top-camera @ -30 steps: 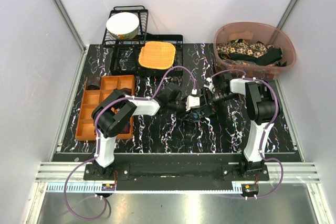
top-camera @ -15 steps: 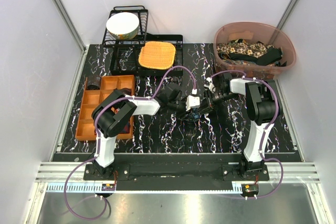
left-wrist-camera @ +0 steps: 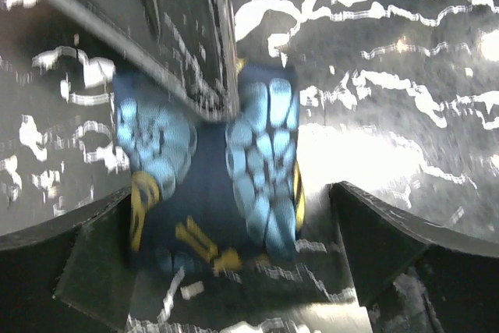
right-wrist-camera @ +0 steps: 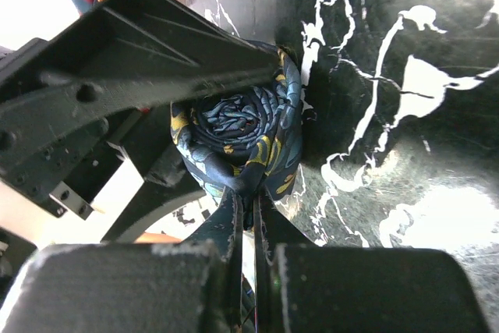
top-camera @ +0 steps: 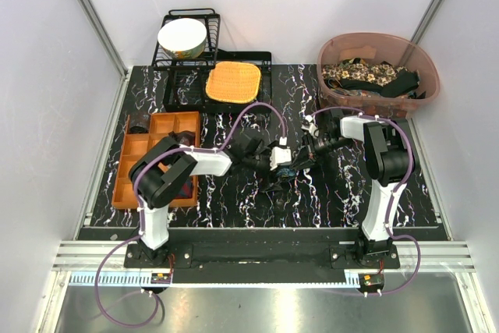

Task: Roll the ties
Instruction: Pick up the tie at the center of the board, then place the tie in the storage box.

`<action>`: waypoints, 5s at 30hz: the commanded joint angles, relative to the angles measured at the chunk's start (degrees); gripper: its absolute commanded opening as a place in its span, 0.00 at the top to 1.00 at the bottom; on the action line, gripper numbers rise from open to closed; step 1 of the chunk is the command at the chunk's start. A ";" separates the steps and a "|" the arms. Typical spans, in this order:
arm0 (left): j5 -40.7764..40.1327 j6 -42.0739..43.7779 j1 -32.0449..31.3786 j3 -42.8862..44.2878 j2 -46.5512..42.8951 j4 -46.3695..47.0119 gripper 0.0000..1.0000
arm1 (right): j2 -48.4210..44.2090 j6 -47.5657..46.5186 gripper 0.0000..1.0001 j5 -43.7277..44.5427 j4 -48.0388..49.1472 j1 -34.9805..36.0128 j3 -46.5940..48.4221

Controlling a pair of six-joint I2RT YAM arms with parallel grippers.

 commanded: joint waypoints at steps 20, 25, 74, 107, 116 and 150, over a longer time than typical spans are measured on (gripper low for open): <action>-3.27 1.98 -1.08 4.42 0.75 -5.66 0.01 | -6.91 -4.42 1.00 -6.23 -2.12 2.52 -1.51; -2.03 2.25 -1.52 5.39 1.98 -8.20 0.13 | -7.79 -3.54 1.00 -6.93 -1.86 3.22 -0.98; 14.55 -47.65 30.11 2.42 -37.30 -36.37 0.01 | -23.00 9.80 1.00 -11.06 5.16 3.05 2.98; 20.65 -98.48 19.23 -17.90 -22.72 39.08 0.01 | -22.91 27.31 1.00 -16.60 25.56 8.85 -3.00; 19.68 -101.18 18.61 -17.20 -18.85 41.52 0.01 | -22.83 28.45 1.00 -16.16 27.32 8.85 -4.14; 17.04 -108.05 15.71 -17.82 -14.19 50.24 0.32 | -21.06 34.87 1.00 -15.64 33.82 9.02 -7.57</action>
